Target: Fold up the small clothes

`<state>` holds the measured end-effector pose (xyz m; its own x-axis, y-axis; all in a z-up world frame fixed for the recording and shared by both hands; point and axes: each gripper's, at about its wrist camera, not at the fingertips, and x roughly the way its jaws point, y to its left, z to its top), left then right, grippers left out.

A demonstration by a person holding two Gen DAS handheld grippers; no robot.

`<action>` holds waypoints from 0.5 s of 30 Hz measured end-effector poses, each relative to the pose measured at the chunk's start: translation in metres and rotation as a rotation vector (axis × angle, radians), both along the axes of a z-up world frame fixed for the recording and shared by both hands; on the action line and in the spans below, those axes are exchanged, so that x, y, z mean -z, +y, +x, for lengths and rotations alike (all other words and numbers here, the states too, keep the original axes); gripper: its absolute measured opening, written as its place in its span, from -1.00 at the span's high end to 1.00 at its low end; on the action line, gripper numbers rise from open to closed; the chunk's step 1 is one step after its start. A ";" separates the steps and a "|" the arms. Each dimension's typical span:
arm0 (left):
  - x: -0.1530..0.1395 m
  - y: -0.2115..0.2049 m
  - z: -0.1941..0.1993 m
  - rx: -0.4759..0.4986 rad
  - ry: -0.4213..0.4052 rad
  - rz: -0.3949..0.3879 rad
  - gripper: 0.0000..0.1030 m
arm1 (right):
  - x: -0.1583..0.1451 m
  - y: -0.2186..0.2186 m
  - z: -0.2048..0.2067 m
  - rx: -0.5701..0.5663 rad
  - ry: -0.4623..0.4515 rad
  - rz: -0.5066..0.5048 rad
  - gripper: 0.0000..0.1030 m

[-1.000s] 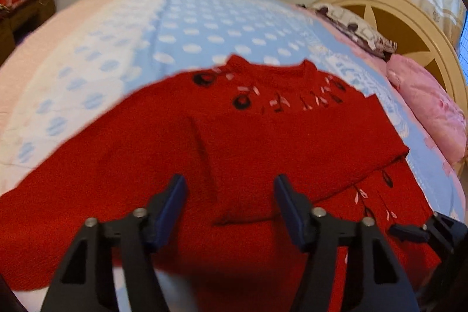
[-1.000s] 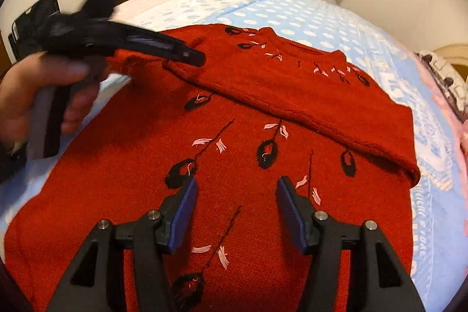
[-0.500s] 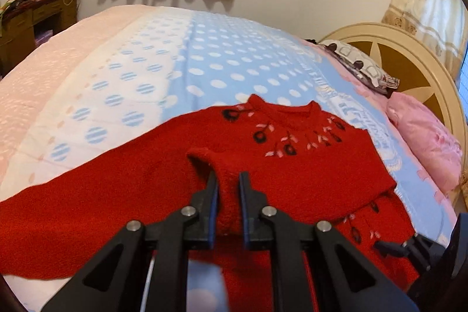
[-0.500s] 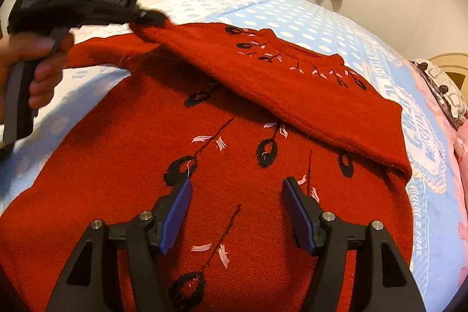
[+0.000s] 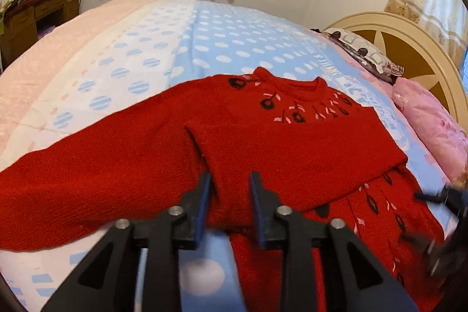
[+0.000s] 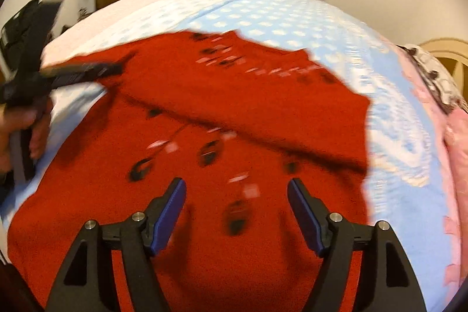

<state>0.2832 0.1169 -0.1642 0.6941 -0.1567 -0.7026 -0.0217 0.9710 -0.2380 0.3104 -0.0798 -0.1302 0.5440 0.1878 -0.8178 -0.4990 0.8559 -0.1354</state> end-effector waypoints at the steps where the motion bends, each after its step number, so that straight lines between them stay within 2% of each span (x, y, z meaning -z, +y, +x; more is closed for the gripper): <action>1: -0.001 0.000 -0.001 -0.009 -0.006 0.006 0.06 | -0.007 -0.009 0.008 0.017 0.001 0.010 -0.41; 4: -0.002 0.003 0.001 -0.062 -0.017 0.034 -0.26 | -0.020 -0.033 0.040 0.059 0.020 0.082 -0.41; 7: 0.004 0.004 0.008 -0.078 0.008 0.033 -0.34 | -0.016 -0.052 0.074 0.097 0.034 0.187 -0.41; 10: 0.008 0.002 0.008 -0.063 0.035 0.019 -0.35 | 0.016 -0.068 0.105 0.174 0.112 0.191 -0.41; 12: 0.006 0.002 0.004 -0.057 0.023 0.026 -0.45 | 0.043 -0.085 0.118 0.266 0.167 0.126 -0.41; 15: 0.006 0.005 0.002 -0.075 0.016 0.031 -0.71 | 0.048 -0.109 0.119 0.323 0.198 0.223 -0.42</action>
